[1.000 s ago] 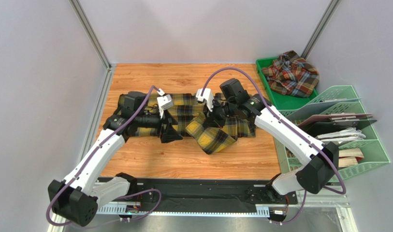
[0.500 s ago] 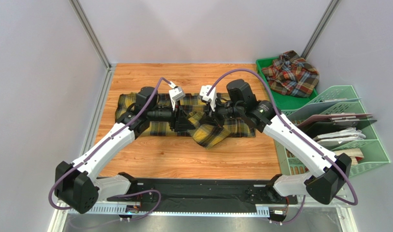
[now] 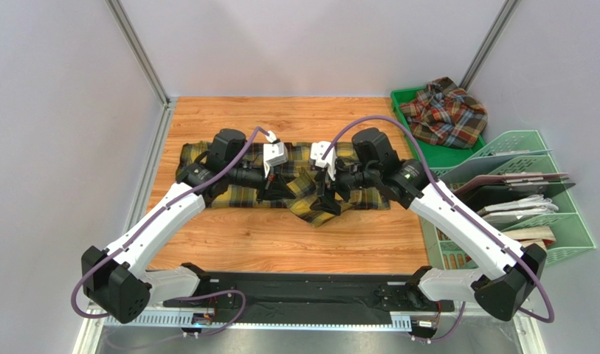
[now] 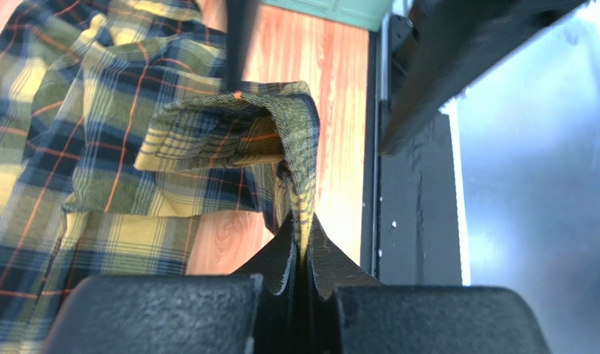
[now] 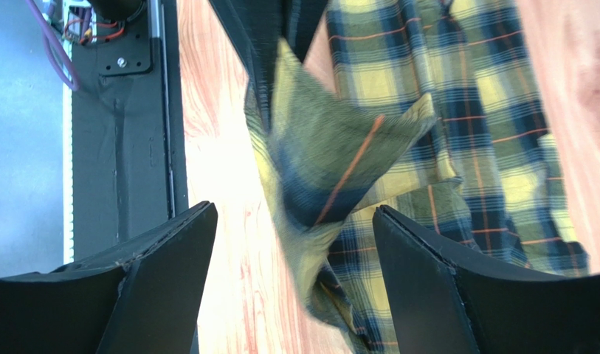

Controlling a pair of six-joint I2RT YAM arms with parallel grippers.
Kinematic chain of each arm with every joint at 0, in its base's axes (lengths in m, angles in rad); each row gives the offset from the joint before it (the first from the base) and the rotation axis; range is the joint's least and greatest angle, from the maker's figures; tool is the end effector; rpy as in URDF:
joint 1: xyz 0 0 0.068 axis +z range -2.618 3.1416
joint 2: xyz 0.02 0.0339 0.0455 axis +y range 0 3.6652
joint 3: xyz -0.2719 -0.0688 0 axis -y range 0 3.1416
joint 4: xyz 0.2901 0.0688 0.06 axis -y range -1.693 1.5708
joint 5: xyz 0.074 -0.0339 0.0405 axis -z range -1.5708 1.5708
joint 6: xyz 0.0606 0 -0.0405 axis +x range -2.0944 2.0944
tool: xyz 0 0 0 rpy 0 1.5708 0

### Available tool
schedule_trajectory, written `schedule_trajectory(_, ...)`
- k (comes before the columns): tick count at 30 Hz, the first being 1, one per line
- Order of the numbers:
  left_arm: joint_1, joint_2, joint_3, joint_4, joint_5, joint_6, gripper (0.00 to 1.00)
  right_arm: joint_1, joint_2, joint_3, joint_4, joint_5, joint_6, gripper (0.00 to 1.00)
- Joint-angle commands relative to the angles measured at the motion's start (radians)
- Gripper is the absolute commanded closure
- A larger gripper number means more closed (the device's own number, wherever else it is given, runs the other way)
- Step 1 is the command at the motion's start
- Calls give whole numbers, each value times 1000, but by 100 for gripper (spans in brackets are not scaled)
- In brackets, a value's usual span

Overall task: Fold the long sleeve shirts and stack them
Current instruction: Fold the shirt

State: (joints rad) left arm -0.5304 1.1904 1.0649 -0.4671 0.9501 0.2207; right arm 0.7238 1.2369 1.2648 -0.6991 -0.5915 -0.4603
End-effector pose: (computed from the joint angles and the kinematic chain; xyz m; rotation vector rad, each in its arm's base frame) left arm 0.2382 -0.1968 0.3282 1.2633 1.6871 -1.1999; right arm 0.2148 0.2349 0.3611 -1.4976 1.6464 0.8048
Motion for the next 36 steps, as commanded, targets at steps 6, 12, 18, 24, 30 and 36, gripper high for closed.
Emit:
schedule_trajectory(6,-46,11,87,-156,45,272,100,9,114,81,-19,-119,-60,23)
schedule_trajectory(12,-45,-6,127,-172,-13,267,79,5,171,172,-82,-104,-80,97)
schedule_trajectory(18,102,-152,89,-148,-119,198,45,-177,260,385,-60,-91,-54,100)
schedule_trajectory(24,184,-229,113,-171,-309,166,17,-310,550,828,-43,-82,-52,100)
schedule_trajectory(30,237,-219,122,-185,-467,97,1,-385,854,1159,97,-59,-29,100)
schedule_trajectory(36,290,-204,107,-177,-531,5,1,-394,920,1085,470,39,-58,100)
